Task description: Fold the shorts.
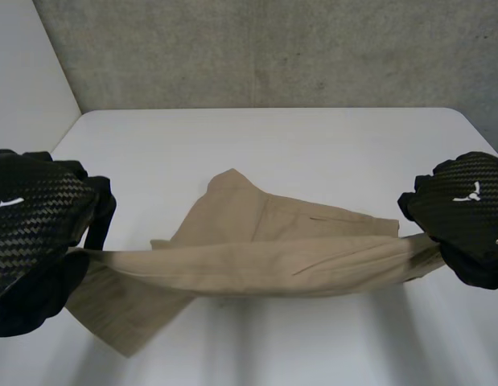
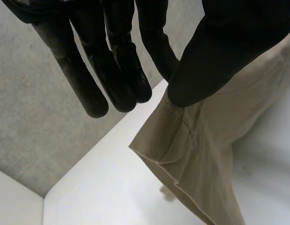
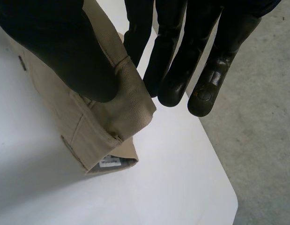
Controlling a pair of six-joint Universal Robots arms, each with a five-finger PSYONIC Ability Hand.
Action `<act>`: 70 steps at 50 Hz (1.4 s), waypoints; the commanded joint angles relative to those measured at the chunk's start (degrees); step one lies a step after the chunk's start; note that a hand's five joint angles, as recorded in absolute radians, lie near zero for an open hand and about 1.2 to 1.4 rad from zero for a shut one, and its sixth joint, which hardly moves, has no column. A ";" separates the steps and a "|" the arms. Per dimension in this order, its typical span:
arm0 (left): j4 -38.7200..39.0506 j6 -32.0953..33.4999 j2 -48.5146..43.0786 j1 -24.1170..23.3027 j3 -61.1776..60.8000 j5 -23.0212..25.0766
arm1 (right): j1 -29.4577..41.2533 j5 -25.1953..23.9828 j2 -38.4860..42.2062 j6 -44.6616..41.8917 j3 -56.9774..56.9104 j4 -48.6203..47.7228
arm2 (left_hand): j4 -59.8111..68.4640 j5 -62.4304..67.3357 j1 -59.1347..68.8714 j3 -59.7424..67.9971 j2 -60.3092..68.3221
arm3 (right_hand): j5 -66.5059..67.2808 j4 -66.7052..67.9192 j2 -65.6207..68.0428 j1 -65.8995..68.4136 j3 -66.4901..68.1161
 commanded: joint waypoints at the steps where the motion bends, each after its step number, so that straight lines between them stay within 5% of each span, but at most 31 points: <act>1: 0.42 0.27 -1.73 -0.03 1.44 1.67 | -2.98 -0.90 -0.09 -0.07 0.73 0.75 | 11.30 13.13 15.29 11.80 11.39 | 13.37 11.70 12.52 24.75 11.43; 6: 2.96 0.36 -9.19 0.67 0.65 2.46 | -4.03 -0.99 3.50 -0.42 2.40 -0.66 | 11.30 13.13 15.29 11.80 11.39 | 13.37 11.70 12.52 24.75 11.43; 19: 20.80 4.05 -39.69 8.14 12.67 4.48 | -3.60 -2.93 29.95 0.45 -4.89 -10.76 | 11.30 13.13 15.29 11.80 11.39 | 13.37 11.70 12.52 24.75 11.43; 29: 34.25 11.70 -65.27 10.16 35.00 6.68 | -2.28 8.40 47.36 3.27 -17.19 -26.49 | 11.30 13.13 15.29 11.80 11.39 | 13.37 11.70 12.52 24.75 11.43; 39: 42.78 15.22 -81.70 10.78 50.12 10.72 | -1.40 10.70 56.67 2.22 -20.98 -44.58 | 11.30 13.13 15.29 11.80 11.39 | 13.37 11.70 12.52 24.75 11.43; 45: 49.45 15.30 -84.01 10.34 51.01 12.13 | -0.26 12.01 60.90 -1.56 -23.08 -48.56 | 7.66 9.49 11.65 8.16 7.75 | 13.37 11.70 12.52 24.75 11.43; 46: 50.94 15.39 -84.01 10.17 50.66 12.31 | 0.35 13.15 61.42 -1.74 -23.70 -48.91 | -5.70 -3.87 -1.71 -5.20 -5.61 | -20.88 -22.54 -21.72 -9.50 -22.82; 47: 53.48 15.39 -83.74 9.90 49.35 12.22 | 0.62 13.94 61.34 -1.74 -23.88 -49.17 | -40.97 -39.14 -36.98 -40.47 -40.88 | -41.70 -43.37 -42.55 -30.33 -43.64; 48: 54.73 15.39 -83.57 9.81 48.47 12.13 | 0.88 14.82 61.17 -1.66 -23.97 -49.35 | -57.48 -55.64 -53.48 -56.97 -57.38 | -56.63 -58.30 -57.48 -45.25 -58.57; 57: 63.53 15.22 -69.34 8.58 34.33 10.55 | 0.71 16.24 47.12 7.47 -18.70 -50.06 | -58.70 -56.87 -54.71 -58.20 -58.61 | -56.63 -58.30 -57.48 -45.25 -58.57; 65: 61.60 12.32 -54.05 8.67 17.11 6.86 | 0.28 8.34 36.92 14.95 -7.11 -37.52 | -57.65 -55.81 -53.65 -57.14 -57.55 | -56.63 -58.30 -57.48 -45.25 -58.57; 70: 58.70 4.43 -45.79 8.41 3.93 6.86 | -4.29 5.34 33.05 20.66 -0.16 -32.30 | -57.31 -55.47 -53.32 -56.80 -57.22 | -56.63 -58.30 -57.48 -45.25 -58.57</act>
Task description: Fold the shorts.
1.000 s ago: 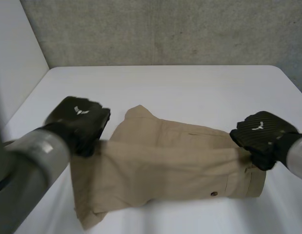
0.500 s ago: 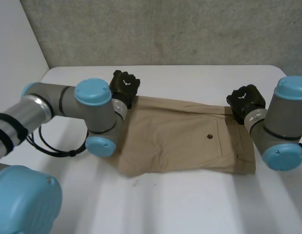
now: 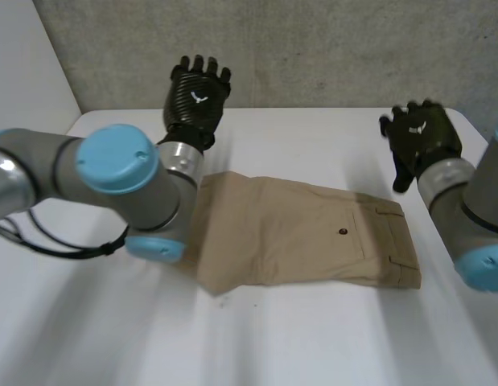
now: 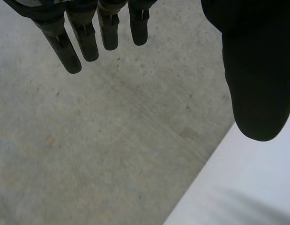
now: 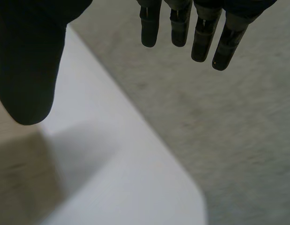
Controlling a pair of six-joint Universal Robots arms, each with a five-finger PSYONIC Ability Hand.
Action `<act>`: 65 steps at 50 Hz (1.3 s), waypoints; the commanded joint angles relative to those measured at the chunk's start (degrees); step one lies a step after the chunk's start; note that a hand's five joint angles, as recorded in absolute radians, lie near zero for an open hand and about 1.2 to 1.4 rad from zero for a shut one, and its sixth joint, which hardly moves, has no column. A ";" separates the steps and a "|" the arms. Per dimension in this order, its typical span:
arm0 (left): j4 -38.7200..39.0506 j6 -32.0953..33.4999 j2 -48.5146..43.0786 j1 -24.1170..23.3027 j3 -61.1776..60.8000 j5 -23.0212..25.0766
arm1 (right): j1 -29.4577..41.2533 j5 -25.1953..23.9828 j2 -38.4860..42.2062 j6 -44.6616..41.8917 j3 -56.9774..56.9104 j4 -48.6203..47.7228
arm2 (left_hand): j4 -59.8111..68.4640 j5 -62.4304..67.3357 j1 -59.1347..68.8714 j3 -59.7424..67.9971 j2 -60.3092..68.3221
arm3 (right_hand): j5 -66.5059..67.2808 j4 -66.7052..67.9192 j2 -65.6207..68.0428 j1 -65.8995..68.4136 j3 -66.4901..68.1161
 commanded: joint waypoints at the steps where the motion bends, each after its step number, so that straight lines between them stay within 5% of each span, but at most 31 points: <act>1: -4.41 -9.87 12.86 -0.17 -19.24 -1.02 | -5.50 -6.30 -6.34 8.59 11.26 10.10 | -0.43 -1.33 0.30 -0.88 -0.11 | -3.98 -3.41 -2.68 -1.76 -2.34; 13: -7.05 -17.53 17.00 -0.35 -31.47 -1.28 | -10.07 -12.64 -4.77 13.53 21.63 3.87 | -0.43 -1.33 0.30 -0.88 -0.11 | 12.57 13.14 13.87 14.79 14.21; 19: -7.05 -17.53 16.83 -0.09 -32.26 -1.28 | -10.69 -12.72 -0.28 12.65 21.20 0.43 | -0.43 -1.33 0.30 -0.88 -0.11 | 37.61 38.17 38.91 39.83 39.25; 22: -7.05 -17.53 16.83 -0.09 -32.35 -1.28 | -11.13 -12.55 1.56 12.04 20.41 -0.01 | -0.43 -1.33 0.30 -0.88 -0.11 | 65.89 66.46 67.19 68.11 67.53; 32: -7.14 -17.53 18.85 0.35 -33.58 -1.37 | -19.65 -12.99 -0.98 5.01 19.09 1.22 | -0.60 -1.50 0.13 -1.04 -0.28 | 66.02 66.59 67.32 68.24 67.66; 41: -8.11 -17.53 22.89 2.20 -35.86 -1.28 | -28.36 -12.37 -2.83 -11.15 13.82 10.35 | -1.10 -2.00 -0.37 -1.55 -0.78 | 66.02 66.59 67.32 68.24 67.66; 54: -8.11 -17.62 24.56 2.02 -36.31 -1.37 | -1.40 -12.90 -5.29 -15.04 2.30 12.65 | -1.60 -2.51 -0.88 -2.05 -1.29 | 66.02 66.59 67.32 68.24 67.66; 62: -8.02 -17.62 25.27 1.93 -35.52 -1.37 | 19.88 -13.34 5.07 -18.55 1.68 11.68 | -1.61 -2.51 -0.88 -2.05 -1.29 | 66.02 66.59 67.32 68.24 67.66; 63: -8.02 -17.62 25.27 1.93 -35.43 -1.37 | 20.85 -13.34 5.69 -18.55 1.86 11.77 | -1.61 -2.51 -0.88 -2.05 -1.29 | 64.08 64.65 65.38 66.30 65.72; 65: -7.93 -17.53 25.27 2.02 -35.17 -1.37 | 21.39 -13.69 6.75 -18.20 1.95 11.68 | -1.61 -2.51 -0.88 -2.05 -1.29 | 26.17 26.74 27.47 28.39 27.81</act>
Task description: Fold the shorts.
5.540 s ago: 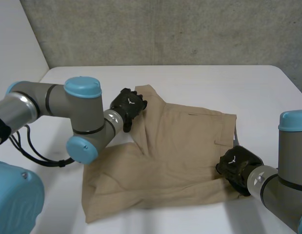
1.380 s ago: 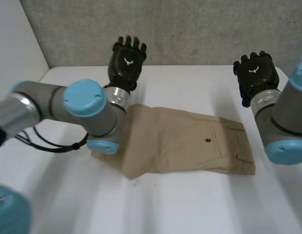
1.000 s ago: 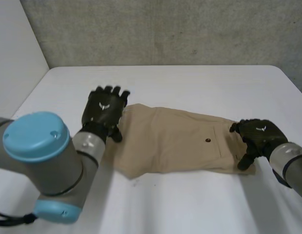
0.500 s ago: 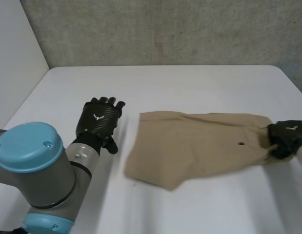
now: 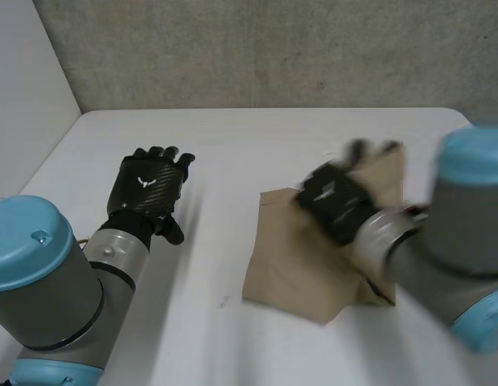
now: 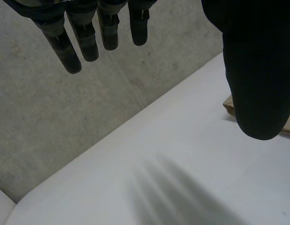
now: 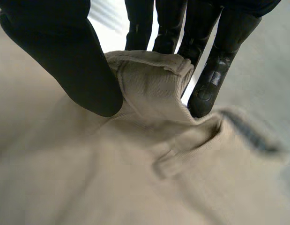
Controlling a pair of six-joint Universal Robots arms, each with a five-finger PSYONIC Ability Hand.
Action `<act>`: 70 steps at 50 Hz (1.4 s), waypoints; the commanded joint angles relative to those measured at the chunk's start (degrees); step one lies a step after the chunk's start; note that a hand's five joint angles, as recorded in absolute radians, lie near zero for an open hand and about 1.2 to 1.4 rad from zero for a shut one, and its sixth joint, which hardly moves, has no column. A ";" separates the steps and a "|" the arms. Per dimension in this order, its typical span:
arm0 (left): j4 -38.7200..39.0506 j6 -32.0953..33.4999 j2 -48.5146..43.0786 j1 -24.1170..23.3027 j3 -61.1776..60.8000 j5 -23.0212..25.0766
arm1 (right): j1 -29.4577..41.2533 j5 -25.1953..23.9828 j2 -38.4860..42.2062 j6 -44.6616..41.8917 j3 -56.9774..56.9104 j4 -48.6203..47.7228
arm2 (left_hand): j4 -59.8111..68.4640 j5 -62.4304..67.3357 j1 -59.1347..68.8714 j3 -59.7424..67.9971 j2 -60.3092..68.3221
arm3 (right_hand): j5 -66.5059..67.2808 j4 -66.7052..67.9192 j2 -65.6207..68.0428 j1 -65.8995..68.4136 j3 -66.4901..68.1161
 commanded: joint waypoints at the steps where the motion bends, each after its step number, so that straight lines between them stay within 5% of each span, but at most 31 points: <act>1: 0.12 0.10 0.19 0.21 0.90 0.00 | 8.96 -0.66 6.12 -0.29 0.85 -0.37 | -1.61 -2.51 -0.87 -2.05 -1.29 | -31.91 -38.43 -37.53 -25.30 -38.77; 5: 0.21 0.09 0.11 0.47 2.74 0.00 | 8.96 -1.80 4.37 5.23 0.07 -1.33 | -1.44 -2.34 -0.70 -1.89 -1.12 | -51.68 -58.19 -57.30 -45.07 -58.54; 15: 0.21 -0.69 -3.40 -0.84 11.44 0.00 | -5.62 -2.33 -7.22 39.40 -0.11 -4.50 | -0.26 -1.17 0.47 -0.71 0.05 | -51.78 -58.30 -57.40 -45.17 -58.64; 19: -0.40 -4.02 -9.10 -6.01 18.63 0.00 | -8.43 -1.89 -9.25 44.97 -0.29 -3.71 | 0.58 -0.32 1.31 0.13 0.90 | -51.78 -58.30 -57.40 -45.17 -58.64; 31: -7.43 -12.73 -26.15 -14.28 34.28 0.08 | -13.98 -1.98 -4.16 43.57 -0.29 1.82 | 1.25 0.35 1.99 0.81 1.57 | -51.78 -58.30 -57.40 -45.17 -58.64; 39: -12.26 -13.09 -34.34 -15.35 40.10 0.08 | -15.21 -2.33 1.55 39.71 -0.64 2.62 | 2.09 1.19 2.83 1.65 2.41 | -51.78 -58.30 -57.40 -45.17 -58.64; 49: -20.09 -11.51 -35.84 -14.91 38.87 -2.72 | -14.60 -6.63 8.22 32.25 -1.08 2.53 | 2.60 1.70 3.33 2.15 2.92 | -51.78 -58.30 -57.40 -45.17 -58.64; 57: -22.20 -2.55 -35.75 -14.65 38.35 -5.80 | -14.51 -7.17 12.36 26.62 -1.61 2.36 | 2.43 1.53 3.16 1.98 2.75 | -51.78 -58.30 -57.40 -45.17 -58.64; 70: -21.68 1.41 -29.53 -15.96 37.55 -7.04 | -14.42 -6.73 7.80 25.38 -3.27 2.18 | 0.25 -0.65 0.98 -0.20 0.57 | -51.78 -58.30 -57.40 -45.17 -58.64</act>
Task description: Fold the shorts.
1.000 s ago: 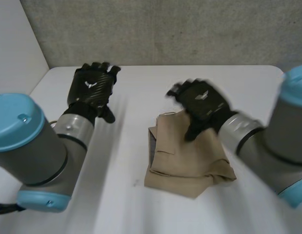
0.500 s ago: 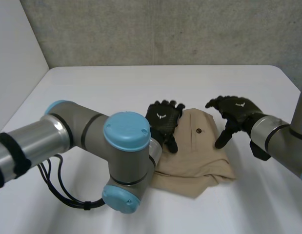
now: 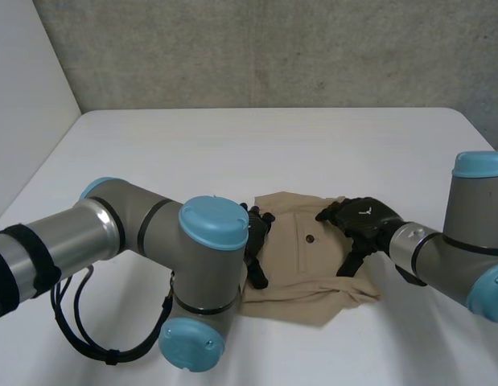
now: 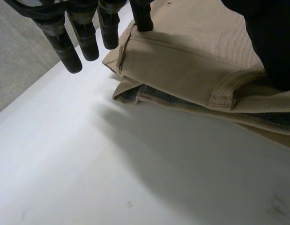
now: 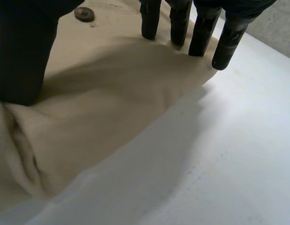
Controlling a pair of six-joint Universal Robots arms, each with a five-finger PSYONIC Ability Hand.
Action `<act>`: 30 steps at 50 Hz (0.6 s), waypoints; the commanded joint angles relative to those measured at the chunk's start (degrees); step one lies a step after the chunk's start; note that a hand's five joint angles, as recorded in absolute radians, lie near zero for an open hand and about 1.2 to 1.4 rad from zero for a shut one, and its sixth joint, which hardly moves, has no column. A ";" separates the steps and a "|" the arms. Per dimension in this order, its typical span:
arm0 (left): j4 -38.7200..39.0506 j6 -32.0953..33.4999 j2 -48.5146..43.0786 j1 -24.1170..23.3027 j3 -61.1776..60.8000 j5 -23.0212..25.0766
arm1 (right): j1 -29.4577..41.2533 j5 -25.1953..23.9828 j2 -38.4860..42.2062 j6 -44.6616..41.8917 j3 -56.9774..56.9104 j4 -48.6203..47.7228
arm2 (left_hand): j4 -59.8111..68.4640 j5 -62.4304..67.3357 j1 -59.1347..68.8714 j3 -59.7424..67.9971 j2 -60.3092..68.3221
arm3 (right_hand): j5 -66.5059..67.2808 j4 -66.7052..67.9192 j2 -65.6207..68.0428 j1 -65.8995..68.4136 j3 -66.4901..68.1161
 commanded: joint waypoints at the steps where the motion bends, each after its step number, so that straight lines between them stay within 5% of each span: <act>1: 0.62 -0.38 8.03 -1.00 0.18 0.27 | 0.06 0.81 -6.67 1.56 -1.97 -0.27 | -0.14 -1.00 -0.26 -0.55 0.10 | -3.94 -3.34 -1.63 1.85 -1.46; 8: 0.80 -1.43 20.26 0.31 -0.25 0.09 | 0.24 8.18 -16.34 13.14 -6.89 -1.58 | -0.65 -1.51 -0.77 -1.05 -0.41 | -3.94 -3.34 -1.63 1.85 -1.46; 16: -4.72 -8.98 37.14 16.20 -2.45 0.62 | -0.64 17.85 -26.89 18.70 -11.11 -1.15 | 0.69 -0.16 0.58 0.29 0.94 | -3.94 -3.34 -1.63 1.85 -1.46; 19: -9.12 -11.19 39.26 19.82 -2.28 2.11 | -0.55 18.57 -27.78 18.53 -13.04 1.21 | 0.69 -0.16 0.58 0.29 0.94 | -3.94 -3.34 -1.63 1.85 -1.46; 24: -17.73 -14.96 41.46 25.71 -2.71 11.75 | -0.55 18.66 -27.61 18.35 -15.77 6.23 | -0.14 -1.00 -0.26 -0.55 0.10 | -3.94 -3.34 -1.63 1.85 -1.46; 30: -18.36 -18.04 41.64 27.04 -3.94 14.59 | -0.38 19.10 -27.17 18.44 -16.04 7.38 | -0.48 -1.34 -0.60 -0.88 -0.24 | -3.94 -3.34 -1.63 1.85 -1.46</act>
